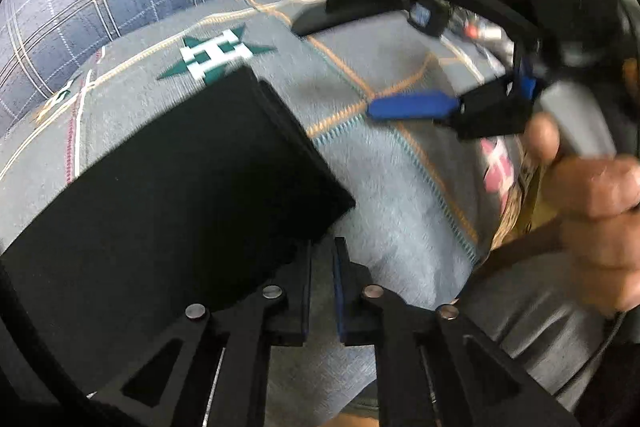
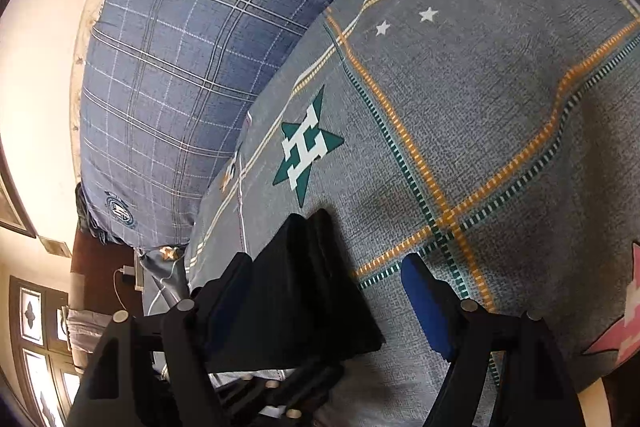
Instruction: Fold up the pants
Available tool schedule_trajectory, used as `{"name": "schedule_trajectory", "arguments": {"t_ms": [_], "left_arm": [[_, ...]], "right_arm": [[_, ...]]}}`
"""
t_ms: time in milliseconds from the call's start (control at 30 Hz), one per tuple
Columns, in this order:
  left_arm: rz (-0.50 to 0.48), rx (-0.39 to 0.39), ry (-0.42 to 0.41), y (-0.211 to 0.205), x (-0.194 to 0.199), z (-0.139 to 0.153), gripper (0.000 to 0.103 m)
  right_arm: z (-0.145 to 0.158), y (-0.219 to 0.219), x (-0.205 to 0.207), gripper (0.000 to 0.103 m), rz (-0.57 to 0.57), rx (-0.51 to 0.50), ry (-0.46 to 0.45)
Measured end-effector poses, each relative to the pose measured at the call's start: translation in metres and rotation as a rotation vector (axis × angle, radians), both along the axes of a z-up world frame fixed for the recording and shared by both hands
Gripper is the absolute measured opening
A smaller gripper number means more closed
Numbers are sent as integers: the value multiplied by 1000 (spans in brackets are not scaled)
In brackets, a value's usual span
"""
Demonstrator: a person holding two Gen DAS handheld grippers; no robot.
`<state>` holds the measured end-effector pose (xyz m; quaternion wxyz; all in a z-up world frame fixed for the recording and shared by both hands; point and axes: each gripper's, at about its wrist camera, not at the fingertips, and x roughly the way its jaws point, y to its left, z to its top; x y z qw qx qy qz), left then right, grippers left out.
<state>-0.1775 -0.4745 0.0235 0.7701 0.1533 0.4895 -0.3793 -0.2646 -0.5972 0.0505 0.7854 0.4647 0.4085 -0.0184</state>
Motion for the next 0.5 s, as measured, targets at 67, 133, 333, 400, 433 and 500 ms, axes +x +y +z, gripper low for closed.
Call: {"name": "schedule_trajectory", "arguments": {"t_ms": [67, 133, 333, 400, 433, 500], "left_arm": [[-24, 18, -45, -2, -8, 3, 18], [-42, 28, -98, -5, -15, 6, 33], [-62, 87, -220, -20, -19, 0, 36], [-57, 85, -240, -22, -16, 0, 34], [-49, 81, -245, -22, -14, 1, 18], [-35, 66, -239, -18, -8, 3, 7]], "right_arm": [[-1, -2, -1, 79, -8, 8, 3], [-2, -5, -3, 79, -21, 14, 1], [-1, -4, -1, 79, -8, 22, -7], [-3, -5, -1, 79, -13, 30, -3], [-4, -6, -2, 79, -14, 36, -5], [-5, -7, -3, 79, -17, 51, -11]]}}
